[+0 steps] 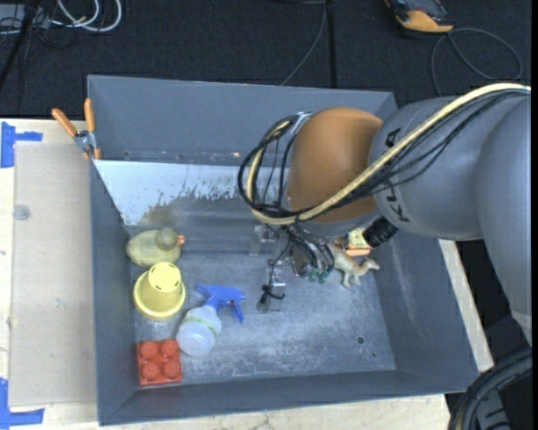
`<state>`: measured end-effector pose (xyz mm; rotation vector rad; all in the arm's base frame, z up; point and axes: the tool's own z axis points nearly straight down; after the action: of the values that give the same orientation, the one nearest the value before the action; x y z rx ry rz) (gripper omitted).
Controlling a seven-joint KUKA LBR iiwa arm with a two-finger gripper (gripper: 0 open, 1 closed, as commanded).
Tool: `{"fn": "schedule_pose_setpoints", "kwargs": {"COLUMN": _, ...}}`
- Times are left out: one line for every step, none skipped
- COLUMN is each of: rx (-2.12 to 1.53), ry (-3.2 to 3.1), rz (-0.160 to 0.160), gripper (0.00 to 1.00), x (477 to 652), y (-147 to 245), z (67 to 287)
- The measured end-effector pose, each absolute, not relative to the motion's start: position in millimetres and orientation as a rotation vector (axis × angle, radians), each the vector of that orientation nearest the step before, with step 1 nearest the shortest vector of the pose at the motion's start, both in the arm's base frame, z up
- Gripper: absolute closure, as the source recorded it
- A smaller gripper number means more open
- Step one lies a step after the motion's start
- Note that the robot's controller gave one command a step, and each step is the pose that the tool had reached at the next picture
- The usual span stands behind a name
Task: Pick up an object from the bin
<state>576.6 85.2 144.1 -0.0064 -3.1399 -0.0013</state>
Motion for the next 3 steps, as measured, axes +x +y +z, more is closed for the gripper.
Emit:
{"fn": "schedule_pose_setpoints", "kwargs": {"rx": -0.006, "ry": -3.140, "rz": -0.001, "gripper": 0.00, "x": 576.6, "y": 85, "z": 144}}
{"fn": "schedule_pose_setpoints", "kwargs": {"rx": 0.138, "ry": -3.147, "rz": 0.000, "gripper": 0.00, "x": 565.1, "y": 92, "z": 123}}
{"fn": "schedule_pose_setpoints", "kwargs": {"rx": 0.319, "ry": -3.121, "rz": -0.001, "gripper": 0.00, "x": 562.7, "y": 109, "z": 89}}
